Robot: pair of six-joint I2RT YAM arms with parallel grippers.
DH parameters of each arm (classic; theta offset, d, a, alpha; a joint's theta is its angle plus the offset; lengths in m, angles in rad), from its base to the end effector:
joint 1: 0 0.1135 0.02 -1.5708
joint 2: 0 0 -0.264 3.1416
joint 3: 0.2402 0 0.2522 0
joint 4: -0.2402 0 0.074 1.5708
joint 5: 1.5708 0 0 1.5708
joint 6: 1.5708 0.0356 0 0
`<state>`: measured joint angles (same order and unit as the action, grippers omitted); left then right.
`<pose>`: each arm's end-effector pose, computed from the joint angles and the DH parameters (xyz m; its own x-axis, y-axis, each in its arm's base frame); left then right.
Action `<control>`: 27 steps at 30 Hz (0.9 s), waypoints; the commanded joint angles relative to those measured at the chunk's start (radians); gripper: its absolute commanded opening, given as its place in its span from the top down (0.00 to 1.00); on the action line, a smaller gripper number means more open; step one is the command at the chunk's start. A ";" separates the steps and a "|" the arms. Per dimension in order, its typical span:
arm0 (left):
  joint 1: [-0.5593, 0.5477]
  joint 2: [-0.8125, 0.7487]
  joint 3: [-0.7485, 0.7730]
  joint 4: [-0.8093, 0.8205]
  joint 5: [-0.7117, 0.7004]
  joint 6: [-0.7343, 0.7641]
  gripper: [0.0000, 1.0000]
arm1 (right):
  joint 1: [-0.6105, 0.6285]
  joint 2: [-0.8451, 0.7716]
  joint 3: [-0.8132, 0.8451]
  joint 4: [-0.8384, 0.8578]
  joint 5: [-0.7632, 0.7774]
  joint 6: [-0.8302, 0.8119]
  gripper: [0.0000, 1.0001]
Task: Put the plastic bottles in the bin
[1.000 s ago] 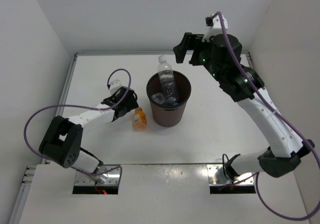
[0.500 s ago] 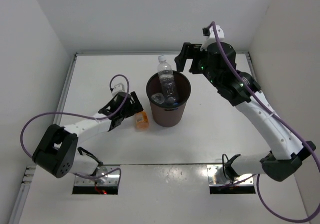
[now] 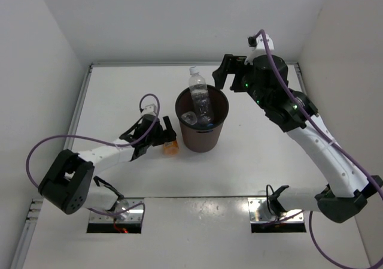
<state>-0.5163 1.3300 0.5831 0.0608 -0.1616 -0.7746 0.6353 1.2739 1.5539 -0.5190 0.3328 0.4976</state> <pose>0.2307 -0.1244 0.1784 -0.6588 -0.4198 -0.6243 -0.1145 0.8761 -0.4683 0.2212 0.1486 0.4658 -0.3132 0.3296 -0.8907 -0.1774 0.9010 0.3958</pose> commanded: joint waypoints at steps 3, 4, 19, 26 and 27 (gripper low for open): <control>-0.022 0.037 -0.016 -0.033 0.033 0.024 0.02 | -0.003 -0.021 -0.008 -0.006 0.031 0.015 0.00; -0.022 0.037 -0.016 -0.033 0.043 0.024 0.05 | -0.003 -0.021 -0.008 -0.015 0.031 0.015 0.00; -0.031 0.189 0.078 -0.145 -0.016 -0.003 0.30 | -0.003 -0.041 -0.028 -0.033 0.031 0.033 0.00; -0.031 0.003 0.153 -0.248 -0.283 -0.012 0.48 | -0.003 -0.059 -0.028 -0.042 0.049 0.033 0.00; -0.018 -0.011 0.167 -0.260 -0.306 0.000 0.48 | -0.003 -0.059 -0.028 -0.042 0.049 0.033 0.00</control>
<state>-0.5388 1.3960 0.6746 -0.1543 -0.3157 -0.7715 0.6353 1.2457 1.5307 -0.5644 0.3561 0.5240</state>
